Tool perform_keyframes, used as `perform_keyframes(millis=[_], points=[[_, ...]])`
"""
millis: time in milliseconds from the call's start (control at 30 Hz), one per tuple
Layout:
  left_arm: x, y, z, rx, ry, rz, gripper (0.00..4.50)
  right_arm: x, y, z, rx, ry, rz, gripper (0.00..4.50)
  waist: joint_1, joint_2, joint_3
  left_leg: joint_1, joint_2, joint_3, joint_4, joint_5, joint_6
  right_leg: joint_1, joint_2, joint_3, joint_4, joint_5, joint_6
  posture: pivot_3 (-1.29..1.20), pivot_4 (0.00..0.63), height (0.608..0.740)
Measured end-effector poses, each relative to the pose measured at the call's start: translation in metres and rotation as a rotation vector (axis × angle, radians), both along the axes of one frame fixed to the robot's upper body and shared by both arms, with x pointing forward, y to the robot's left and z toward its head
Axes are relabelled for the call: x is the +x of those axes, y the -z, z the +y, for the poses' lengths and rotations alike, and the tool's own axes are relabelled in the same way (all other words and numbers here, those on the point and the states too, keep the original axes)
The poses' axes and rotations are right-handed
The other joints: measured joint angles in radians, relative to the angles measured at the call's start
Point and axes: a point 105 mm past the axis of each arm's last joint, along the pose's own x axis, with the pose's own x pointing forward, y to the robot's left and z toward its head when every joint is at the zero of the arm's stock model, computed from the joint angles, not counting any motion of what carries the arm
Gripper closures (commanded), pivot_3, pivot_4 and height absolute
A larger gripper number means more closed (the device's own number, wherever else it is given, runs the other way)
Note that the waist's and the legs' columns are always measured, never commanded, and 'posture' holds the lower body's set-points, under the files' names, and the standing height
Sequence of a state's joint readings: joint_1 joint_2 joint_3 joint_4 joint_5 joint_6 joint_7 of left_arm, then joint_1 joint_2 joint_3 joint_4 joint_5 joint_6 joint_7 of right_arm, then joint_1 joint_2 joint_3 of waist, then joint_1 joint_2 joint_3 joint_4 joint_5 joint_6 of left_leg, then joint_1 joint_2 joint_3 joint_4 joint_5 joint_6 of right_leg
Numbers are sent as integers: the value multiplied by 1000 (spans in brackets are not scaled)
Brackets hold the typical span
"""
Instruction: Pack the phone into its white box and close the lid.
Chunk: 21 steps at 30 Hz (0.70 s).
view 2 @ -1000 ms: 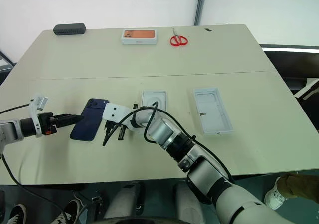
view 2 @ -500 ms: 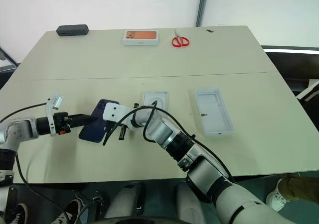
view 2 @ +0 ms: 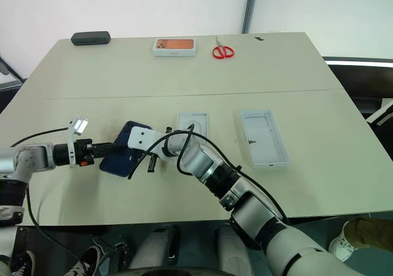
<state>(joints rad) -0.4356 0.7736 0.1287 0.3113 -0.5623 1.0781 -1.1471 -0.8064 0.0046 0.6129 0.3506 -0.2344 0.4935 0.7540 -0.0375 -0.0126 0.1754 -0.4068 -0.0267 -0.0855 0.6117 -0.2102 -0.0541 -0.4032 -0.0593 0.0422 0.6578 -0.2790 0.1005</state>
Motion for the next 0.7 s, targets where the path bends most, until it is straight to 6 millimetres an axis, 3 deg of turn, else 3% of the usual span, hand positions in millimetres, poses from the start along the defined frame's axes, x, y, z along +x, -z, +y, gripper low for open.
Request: perform_keyframes(millis=[200,700], points=[[5,-2,-11,-68,9,32,540,1,0,-1,-5,2,-7,4480,3,0,0,0,-1,0,1,0,0,1,0,-1,0,0,0,0,150,740],[16,1,-9,-207,-62,60,540,2,0,-2,-14,1,-27,4480,3,0,-1,0,-1,-1,1,0,0,1,0,-1,1,0,0,0,150,740]])
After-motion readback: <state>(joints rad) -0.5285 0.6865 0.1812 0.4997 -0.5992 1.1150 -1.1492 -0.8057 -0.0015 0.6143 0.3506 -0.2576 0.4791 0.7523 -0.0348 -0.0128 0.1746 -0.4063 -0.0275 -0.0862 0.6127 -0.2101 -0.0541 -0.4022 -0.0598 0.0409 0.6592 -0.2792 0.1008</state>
